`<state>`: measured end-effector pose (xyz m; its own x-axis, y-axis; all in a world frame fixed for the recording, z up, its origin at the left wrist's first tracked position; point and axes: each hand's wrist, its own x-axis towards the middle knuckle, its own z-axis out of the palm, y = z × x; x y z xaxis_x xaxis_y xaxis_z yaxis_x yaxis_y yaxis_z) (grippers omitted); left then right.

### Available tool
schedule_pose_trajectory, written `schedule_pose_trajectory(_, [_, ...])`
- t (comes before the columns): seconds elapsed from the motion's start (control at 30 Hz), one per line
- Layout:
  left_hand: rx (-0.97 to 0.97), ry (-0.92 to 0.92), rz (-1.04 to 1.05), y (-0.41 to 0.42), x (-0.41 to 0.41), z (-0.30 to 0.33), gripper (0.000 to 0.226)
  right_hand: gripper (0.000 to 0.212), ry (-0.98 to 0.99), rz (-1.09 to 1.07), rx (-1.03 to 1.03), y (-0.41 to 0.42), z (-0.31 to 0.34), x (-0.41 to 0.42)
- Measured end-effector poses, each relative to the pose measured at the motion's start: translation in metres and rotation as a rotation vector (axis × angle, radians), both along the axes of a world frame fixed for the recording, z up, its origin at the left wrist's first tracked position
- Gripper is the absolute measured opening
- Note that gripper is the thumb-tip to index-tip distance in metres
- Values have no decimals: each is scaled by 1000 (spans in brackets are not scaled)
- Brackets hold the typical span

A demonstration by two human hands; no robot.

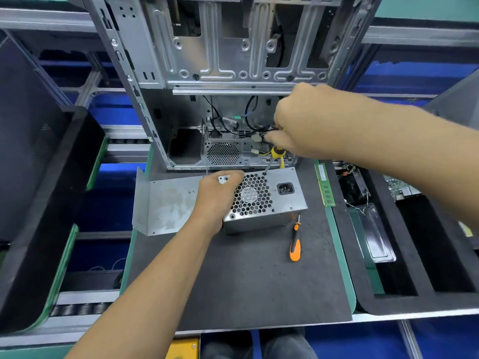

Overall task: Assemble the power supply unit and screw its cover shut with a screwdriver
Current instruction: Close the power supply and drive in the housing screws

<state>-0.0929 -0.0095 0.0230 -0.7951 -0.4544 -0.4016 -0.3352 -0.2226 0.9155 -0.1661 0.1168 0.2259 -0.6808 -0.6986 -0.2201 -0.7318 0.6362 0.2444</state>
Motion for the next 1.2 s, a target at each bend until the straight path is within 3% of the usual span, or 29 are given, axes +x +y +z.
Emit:
schedule_pose_trajectory(0.1, [127,22,-98,-2,2,5,9,46,-68,-52,-14,5,-1,-4])
schedule_pose_trajectory(0.23, [195,-45,-163,-5,0,9,30,13,-213,47,-14,7,5,-7])
schedule_pose_trajectory(0.33, [273,-48,-125,-3,-1,12,58,40,-27,57,15,6,-3,-5])
schedule_pose_trajectory(0.4, [277,-54,-103,-2,-2,11,53,48,36,19,35,8,-9,-8])
schedule_pose_trajectory(0.53, [260,-62,-100,-2,-1,11,44,33,-248,-53,4,19,0,-12])
schedule_pose_trajectory(0.63, [252,-63,-108,-2,0,11,37,15,-159,43,-43,17,0,-11])
schedule_pose_trajectory(0.73, [257,-63,-100,-2,-1,11,40,48,36,23,-68,13,-10,-4])
schedule_pose_trajectory(0.8, [259,-61,-92,-2,-2,12,43,44,-46,-36,-105,13,-12,-3])
schedule_pose_trajectory(0.87, [261,-59,-91,-2,-2,11,44,27,-216,-12,-108,12,-9,-3])
schedule_pose_trajectory(0.93, [246,-63,-96,-1,-2,11,43,16,-204,62,-75,11,-4,-4])
schedule_pose_trajectory(1.07, [236,-58,-96,-1,-3,8,40,43,90,61,21,0,-11,2])
schedule_pose_trajectory(1.2, [245,-56,-76,-3,-2,9,37,33,-111,-22,44,-2,-6,-2])
